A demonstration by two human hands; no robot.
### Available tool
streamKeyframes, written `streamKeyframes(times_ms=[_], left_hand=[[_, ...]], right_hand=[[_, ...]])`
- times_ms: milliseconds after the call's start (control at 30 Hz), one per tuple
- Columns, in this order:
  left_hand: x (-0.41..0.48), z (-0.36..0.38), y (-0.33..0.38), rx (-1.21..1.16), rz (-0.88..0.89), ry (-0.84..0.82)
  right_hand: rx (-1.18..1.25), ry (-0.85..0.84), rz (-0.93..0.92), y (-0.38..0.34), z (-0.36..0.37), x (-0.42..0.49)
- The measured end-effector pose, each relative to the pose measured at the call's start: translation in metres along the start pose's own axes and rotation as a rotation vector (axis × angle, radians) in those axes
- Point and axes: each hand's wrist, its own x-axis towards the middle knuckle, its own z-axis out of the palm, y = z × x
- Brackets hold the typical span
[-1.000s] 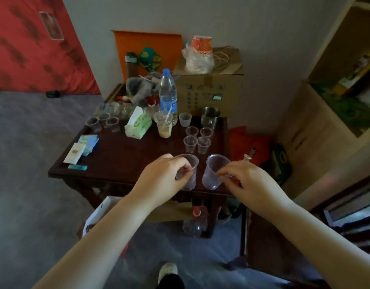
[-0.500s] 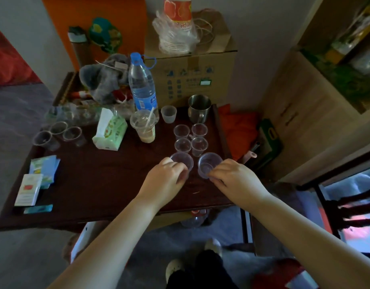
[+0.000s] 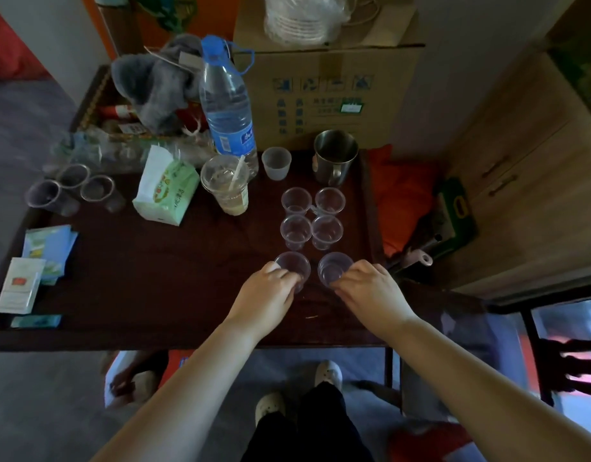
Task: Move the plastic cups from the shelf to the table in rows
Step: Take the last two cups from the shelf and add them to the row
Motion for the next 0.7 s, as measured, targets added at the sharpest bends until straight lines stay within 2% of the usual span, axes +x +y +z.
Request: streamKeyframes(times_ms=[433, 700], left_hand=[[0.030, 0.031, -0.005, 0.118, -0.050, -0.075], [0.033, 0.034, -0.008, 0.111, -0.086, -0.057]], right_hand=[[0.068, -0.013, -0.027, 0.027, 0.025, 0.032], [0.048, 0.021, -0.041, 0.030, 0.028, 0.038]])
